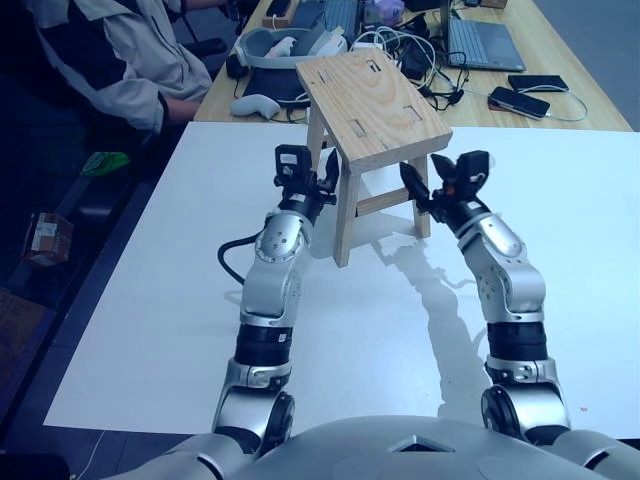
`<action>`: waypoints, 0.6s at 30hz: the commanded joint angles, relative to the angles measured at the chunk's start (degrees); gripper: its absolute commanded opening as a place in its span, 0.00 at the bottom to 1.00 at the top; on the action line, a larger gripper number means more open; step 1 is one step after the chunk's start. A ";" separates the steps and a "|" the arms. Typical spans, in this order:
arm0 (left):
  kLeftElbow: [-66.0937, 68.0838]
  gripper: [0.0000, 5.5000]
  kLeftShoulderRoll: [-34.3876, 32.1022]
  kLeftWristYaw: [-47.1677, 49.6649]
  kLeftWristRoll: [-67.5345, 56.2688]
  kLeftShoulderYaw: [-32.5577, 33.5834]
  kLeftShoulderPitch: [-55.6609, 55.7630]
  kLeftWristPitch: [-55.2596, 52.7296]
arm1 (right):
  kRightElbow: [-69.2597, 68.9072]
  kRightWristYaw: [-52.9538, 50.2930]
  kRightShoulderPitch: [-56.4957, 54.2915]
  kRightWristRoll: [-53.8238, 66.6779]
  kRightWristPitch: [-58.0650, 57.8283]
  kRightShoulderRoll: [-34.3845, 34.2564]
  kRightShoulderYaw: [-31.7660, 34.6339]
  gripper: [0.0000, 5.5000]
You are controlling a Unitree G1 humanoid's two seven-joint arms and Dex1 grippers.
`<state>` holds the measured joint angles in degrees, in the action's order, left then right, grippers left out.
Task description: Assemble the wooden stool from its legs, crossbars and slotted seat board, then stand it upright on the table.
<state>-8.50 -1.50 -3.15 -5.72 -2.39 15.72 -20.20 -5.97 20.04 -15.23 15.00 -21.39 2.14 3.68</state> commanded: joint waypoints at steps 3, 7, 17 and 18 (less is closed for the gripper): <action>-5.20 0.49 -0.56 0.86 2.17 -1.35 -4.91 -1.89 | -9.33 -4.66 6.96 -0.26 0.85 -0.64 -0.26 0.74; -8.07 0.49 -1.23 3.21 5.60 -2.33 -6.71 -4.09 | -10.89 -9.08 8.24 -0.66 1.40 -1.42 1.49 0.74; -12.74 0.49 -0.03 3.44 5.34 -2.04 -10.87 -4.43 | -12.14 -16.73 9.95 -1.56 2.22 -1.66 4.46 0.74; -12.92 0.49 -0.25 3.18 5.74 -2.63 -10.98 -4.38 | -12.20 -16.83 10.09 -1.53 2.32 -1.62 4.48 0.74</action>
<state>-20.32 -1.54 0.61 -0.61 -3.73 5.49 -24.41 -17.32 3.76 -5.97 13.60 -19.40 0.44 8.07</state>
